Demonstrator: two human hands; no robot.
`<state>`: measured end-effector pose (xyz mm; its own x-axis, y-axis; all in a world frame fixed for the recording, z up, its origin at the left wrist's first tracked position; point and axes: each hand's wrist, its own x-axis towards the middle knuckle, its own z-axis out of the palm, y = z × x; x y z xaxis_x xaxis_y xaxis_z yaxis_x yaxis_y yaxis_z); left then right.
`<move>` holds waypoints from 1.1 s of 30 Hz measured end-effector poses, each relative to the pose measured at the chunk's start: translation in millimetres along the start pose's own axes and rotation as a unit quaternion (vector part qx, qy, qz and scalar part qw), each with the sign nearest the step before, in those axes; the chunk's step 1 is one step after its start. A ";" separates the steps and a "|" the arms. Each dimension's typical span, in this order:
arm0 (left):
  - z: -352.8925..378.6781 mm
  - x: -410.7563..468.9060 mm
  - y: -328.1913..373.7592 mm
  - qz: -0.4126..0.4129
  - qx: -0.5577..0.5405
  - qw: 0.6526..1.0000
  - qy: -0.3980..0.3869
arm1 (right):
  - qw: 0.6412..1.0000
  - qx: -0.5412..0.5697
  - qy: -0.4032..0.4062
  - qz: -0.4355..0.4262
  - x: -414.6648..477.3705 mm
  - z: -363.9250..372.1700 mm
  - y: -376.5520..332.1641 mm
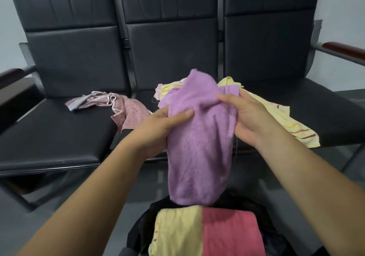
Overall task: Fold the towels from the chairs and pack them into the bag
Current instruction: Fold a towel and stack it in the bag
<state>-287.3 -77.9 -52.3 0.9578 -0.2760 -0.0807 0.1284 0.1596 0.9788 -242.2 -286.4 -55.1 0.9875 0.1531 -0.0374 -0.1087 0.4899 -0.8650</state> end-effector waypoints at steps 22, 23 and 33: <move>-29.4 5.6 5.8 -0.018 -0.053 0.998 -0.016 | 0.989 -0.004 -0.081 0.124 -5.9 -10.3 3.9; -32.2 6.5 5.5 -0.030 -0.019 0.999 -0.020 | 0.991 -0.010 -0.073 0.112 -4.6 -11.5 2.8; -13.0 18.7 -15.2 -0.054 0.058 0.996 0.052 | 0.993 -0.018 0.028 0.110 -5.7 -29.3 -1.2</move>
<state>-268.0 -73.2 -71.1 0.9623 -0.1852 -0.1993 0.2069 0.0229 0.9781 -244.4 -313.0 -68.5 0.9451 0.2051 -0.2545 -0.3198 0.4193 -0.8496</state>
